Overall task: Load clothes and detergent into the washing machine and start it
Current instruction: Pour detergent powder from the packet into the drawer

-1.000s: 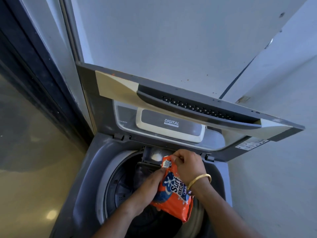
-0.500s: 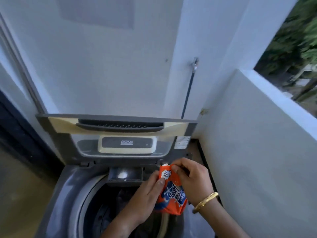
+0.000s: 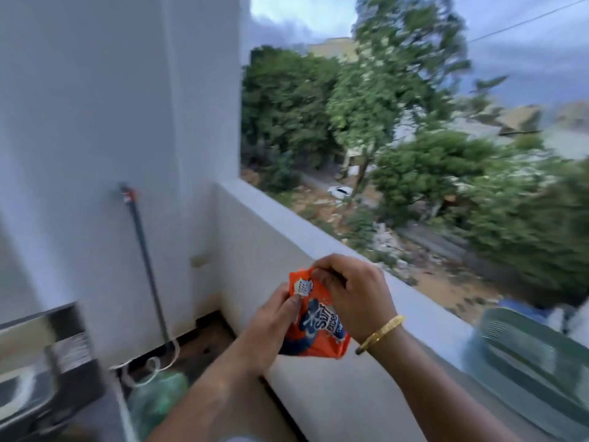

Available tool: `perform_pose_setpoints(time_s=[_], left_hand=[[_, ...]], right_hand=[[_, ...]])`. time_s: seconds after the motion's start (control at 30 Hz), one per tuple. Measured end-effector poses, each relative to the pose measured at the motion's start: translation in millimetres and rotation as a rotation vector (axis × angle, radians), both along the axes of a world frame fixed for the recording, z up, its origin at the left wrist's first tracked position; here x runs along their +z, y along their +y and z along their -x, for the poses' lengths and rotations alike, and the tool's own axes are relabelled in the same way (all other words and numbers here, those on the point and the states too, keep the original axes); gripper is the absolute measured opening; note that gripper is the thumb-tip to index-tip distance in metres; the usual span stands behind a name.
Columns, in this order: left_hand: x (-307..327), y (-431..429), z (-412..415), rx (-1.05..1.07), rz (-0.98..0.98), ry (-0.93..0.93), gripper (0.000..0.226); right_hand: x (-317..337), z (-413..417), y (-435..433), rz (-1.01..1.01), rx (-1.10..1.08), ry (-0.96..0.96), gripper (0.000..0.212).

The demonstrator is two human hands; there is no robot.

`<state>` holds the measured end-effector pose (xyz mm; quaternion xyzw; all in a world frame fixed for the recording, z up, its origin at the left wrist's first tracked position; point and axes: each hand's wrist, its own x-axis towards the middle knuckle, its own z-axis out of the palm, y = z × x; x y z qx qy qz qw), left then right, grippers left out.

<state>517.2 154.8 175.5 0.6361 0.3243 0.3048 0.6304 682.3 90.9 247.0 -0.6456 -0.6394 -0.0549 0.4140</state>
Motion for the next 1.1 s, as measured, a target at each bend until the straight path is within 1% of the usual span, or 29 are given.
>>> perform_pose_setpoints(time_s=[0.1,0.2,0.23,0.3,0.43,0.5,0.57,0.63,0.7,0.83,0.93,1.03,1.1], left_hand=[[21,-3,-82,-0.120,-0.070,-0.003,0.037],[39,-18,-157,-0.248,-0.135,0.002,0.027],[43,-21,-178,-0.285,-0.155,0.003,0.027],[53,-33,-220,-0.347,-0.181,-0.010,0.029],[57,-51,-293,-0.450,-0.234,-0.019,0.049],[50,-59,-323,-0.485,-0.274,-0.008,0.049],[43,-66,-347,-0.491,-0.350,0.010,0.037],[34,-71,-366,-0.451,-0.485,0.065,0.020],[23,-74,-381,-0.405,-0.596,0.118,0.013],[4,-78,-399,-0.355,-0.726,0.214,0.022],[2,-79,-407,-0.338,-0.779,0.272,0.030],[-1,-81,-410,-0.327,-0.816,0.304,0.028],[-6,-84,-406,-0.339,-0.857,0.354,0.023]], right_hand=[[22,-71,-29,-0.056,-0.112,-0.033,0.013],[38,-134,-57,-0.103,-0.215,-0.058,0.014],[42,-152,-66,-0.123,-0.251,-0.065,0.015],[48,-186,-85,-0.138,-0.319,-0.070,0.015],[49,-246,-121,-0.139,-0.429,-0.055,0.015],[42,-271,-136,-0.124,-0.473,-0.039,0.014],[33,-291,-149,-0.089,-0.514,-0.027,0.013],[20,-307,-160,-0.035,-0.549,-0.030,0.013],[3,-317,-169,0.029,-0.579,-0.049,0.012],[-31,-330,-174,0.163,-0.624,-0.058,0.008],[-43,-337,-173,0.209,-0.641,-0.028,0.007],[-51,-340,-175,0.220,-0.657,-0.010,0.007],[-58,-336,-176,0.235,-0.642,-0.012,0.006]])
